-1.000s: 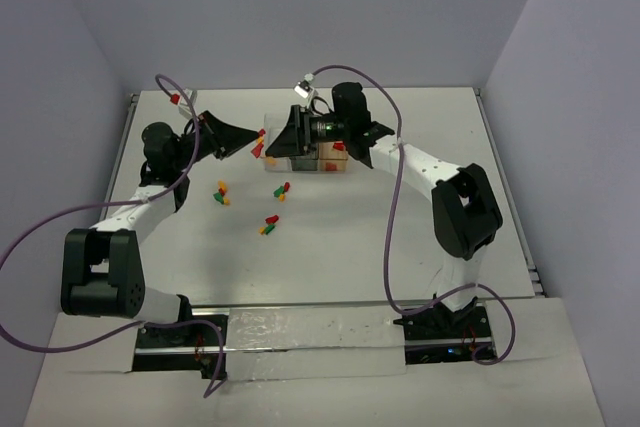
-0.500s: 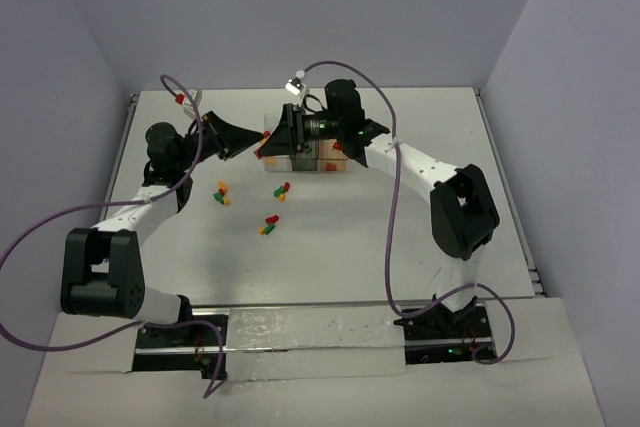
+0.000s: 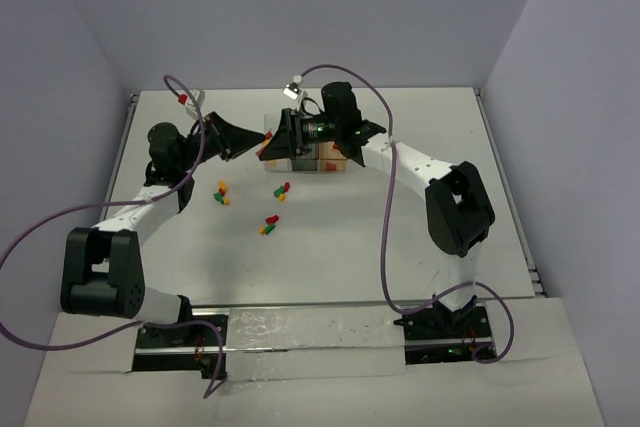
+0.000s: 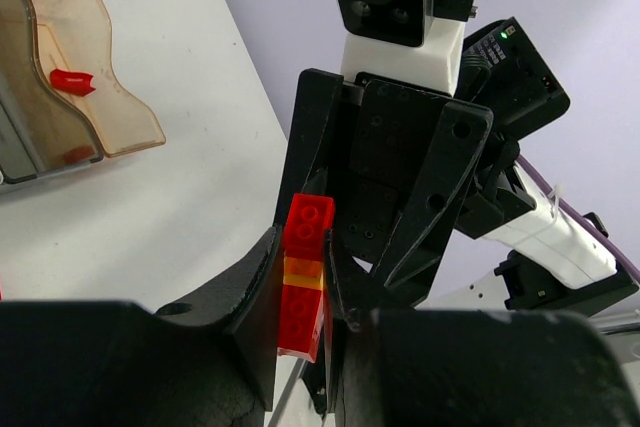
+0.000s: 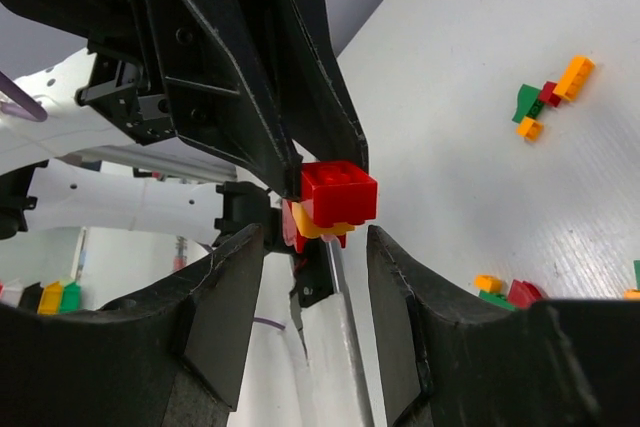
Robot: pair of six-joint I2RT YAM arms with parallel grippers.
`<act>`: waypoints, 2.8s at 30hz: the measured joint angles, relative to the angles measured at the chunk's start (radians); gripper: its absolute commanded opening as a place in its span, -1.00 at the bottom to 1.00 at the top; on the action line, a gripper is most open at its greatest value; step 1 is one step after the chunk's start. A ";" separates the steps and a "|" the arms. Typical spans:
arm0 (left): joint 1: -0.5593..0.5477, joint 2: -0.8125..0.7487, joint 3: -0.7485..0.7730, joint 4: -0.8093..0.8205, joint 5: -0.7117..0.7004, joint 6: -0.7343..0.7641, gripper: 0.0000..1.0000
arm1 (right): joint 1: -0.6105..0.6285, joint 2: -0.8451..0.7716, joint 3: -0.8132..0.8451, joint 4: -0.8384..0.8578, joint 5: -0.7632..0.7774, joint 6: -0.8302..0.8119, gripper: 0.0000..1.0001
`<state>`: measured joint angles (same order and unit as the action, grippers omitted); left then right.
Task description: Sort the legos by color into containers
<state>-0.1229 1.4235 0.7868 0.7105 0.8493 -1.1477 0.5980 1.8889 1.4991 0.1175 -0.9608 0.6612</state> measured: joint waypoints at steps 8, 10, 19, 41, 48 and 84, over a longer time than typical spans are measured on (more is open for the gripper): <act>-0.001 0.001 0.000 0.002 0.003 -0.017 -1.00 | 0.000 0.000 -0.007 -0.005 0.018 -0.021 0.06; -0.003 0.001 0.000 0.004 0.004 -0.022 -1.00 | 0.000 0.000 -0.007 0.002 0.018 -0.016 0.02; -0.017 0.003 0.000 0.018 0.010 -0.034 -1.00 | -0.001 0.000 -0.007 0.052 0.010 0.033 -0.68; 0.013 0.034 0.033 0.005 0.080 0.000 -1.00 | -0.021 -0.089 -0.186 0.140 -0.035 0.039 -1.00; 0.042 0.034 0.042 0.003 0.020 0.025 -1.00 | -0.047 -0.111 -0.217 0.084 -0.072 -0.002 -1.00; -0.351 0.697 0.868 -0.767 -0.427 0.773 -0.98 | -0.383 -0.280 -0.230 -0.672 0.105 -0.709 -1.00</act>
<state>-0.4737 2.1206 1.6548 -0.0563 0.4220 -0.3743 0.2150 1.6086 1.2686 -0.5540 -0.8557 -0.0475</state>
